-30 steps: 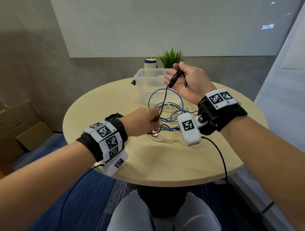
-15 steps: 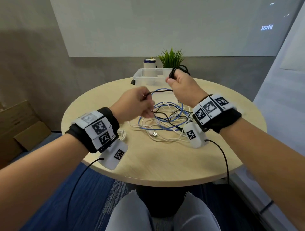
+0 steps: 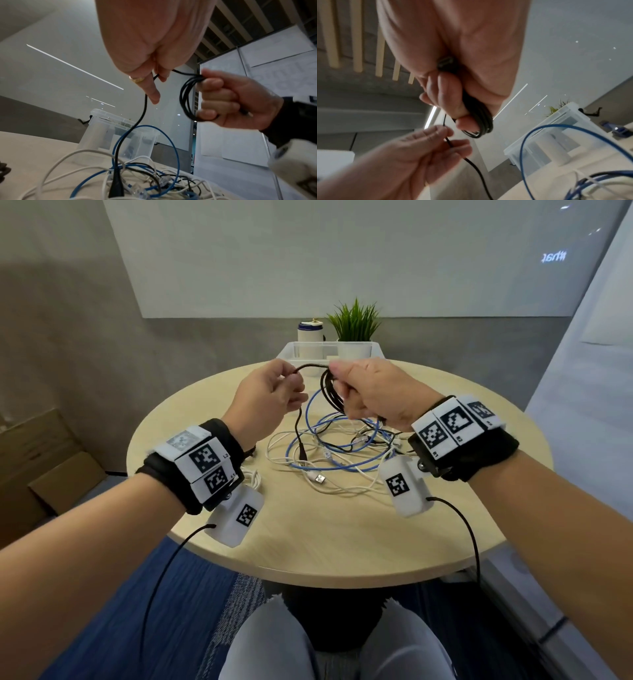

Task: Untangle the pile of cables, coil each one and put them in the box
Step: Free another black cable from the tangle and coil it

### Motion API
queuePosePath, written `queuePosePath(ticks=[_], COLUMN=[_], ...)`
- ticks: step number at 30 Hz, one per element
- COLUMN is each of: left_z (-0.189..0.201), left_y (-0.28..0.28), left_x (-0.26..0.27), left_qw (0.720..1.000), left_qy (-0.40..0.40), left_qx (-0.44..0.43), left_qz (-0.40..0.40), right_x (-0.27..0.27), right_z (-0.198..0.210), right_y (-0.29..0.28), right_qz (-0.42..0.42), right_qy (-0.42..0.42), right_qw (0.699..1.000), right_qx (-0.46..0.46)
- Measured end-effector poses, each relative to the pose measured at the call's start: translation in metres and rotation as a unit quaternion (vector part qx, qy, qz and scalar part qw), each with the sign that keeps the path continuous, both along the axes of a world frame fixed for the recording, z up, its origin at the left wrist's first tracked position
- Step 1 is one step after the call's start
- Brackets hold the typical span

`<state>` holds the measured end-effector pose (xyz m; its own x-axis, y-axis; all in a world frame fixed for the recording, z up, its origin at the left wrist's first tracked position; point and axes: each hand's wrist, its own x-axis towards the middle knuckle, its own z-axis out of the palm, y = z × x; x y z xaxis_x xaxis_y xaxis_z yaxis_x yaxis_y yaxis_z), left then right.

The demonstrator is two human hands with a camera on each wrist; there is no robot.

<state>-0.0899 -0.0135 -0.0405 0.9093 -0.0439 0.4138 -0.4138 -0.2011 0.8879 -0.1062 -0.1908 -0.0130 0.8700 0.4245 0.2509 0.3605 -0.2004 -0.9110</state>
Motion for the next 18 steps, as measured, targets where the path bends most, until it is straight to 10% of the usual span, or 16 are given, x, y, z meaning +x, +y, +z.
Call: queuePosePath(ticks=[13, 18], left_z=[-0.025, -0.021], left_y=[-0.022, -0.019], left_x=[-0.021, -0.026], left_qw=[0.962, 0.954], left_qy=[0.107, 0.107], left_qx=[0.214, 0.226], left_qz=[-0.133, -0.167], right_x=[-0.001, 0.011], right_z=[0.02, 0.015], right_y=[0.01, 0.005], right_qz=[0.018, -0.096], right_qy=[0.076, -0.032], right_qw=[0.927, 0.958], right_qx=[0.367, 0.268])
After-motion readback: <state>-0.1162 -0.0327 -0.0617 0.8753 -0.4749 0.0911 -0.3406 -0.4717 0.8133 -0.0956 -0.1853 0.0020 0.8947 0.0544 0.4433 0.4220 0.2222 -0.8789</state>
